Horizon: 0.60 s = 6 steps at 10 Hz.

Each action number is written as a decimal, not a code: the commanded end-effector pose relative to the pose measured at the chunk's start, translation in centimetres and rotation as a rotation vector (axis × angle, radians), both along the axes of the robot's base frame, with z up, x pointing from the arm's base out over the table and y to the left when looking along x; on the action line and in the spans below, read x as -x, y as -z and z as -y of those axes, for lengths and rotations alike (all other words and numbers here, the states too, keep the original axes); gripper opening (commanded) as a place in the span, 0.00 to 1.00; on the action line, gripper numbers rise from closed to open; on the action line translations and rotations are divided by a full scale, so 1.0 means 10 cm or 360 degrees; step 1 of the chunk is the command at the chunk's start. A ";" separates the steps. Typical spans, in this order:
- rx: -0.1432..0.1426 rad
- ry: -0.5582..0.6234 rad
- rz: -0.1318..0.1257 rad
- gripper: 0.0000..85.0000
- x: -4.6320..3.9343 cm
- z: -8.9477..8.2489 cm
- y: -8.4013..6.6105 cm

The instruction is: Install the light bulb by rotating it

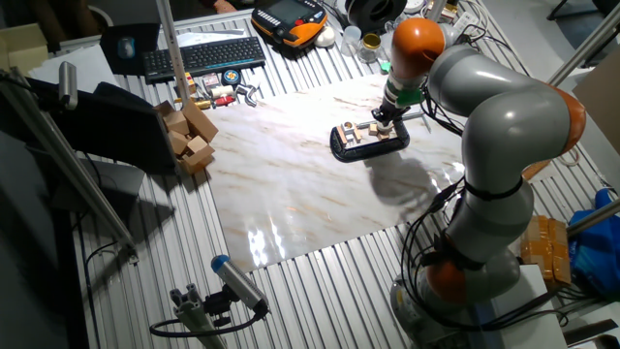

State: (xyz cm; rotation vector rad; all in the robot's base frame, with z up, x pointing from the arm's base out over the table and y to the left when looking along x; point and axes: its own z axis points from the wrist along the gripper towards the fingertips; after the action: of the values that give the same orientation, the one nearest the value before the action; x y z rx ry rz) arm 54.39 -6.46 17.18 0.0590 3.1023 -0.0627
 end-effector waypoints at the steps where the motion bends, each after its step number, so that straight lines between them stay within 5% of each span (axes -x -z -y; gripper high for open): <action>1: -0.0007 -0.0008 -0.0013 0.00 -0.008 0.00 0.00; 4: -0.0082 -0.0021 -0.0015 0.00 -0.003 0.02 0.03; 6: -0.0081 -0.0043 -0.0008 0.00 -0.003 0.02 0.03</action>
State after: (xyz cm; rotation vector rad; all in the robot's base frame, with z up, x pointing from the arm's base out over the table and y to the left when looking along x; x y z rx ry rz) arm 54.42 -6.69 16.89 0.0187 3.1087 0.0134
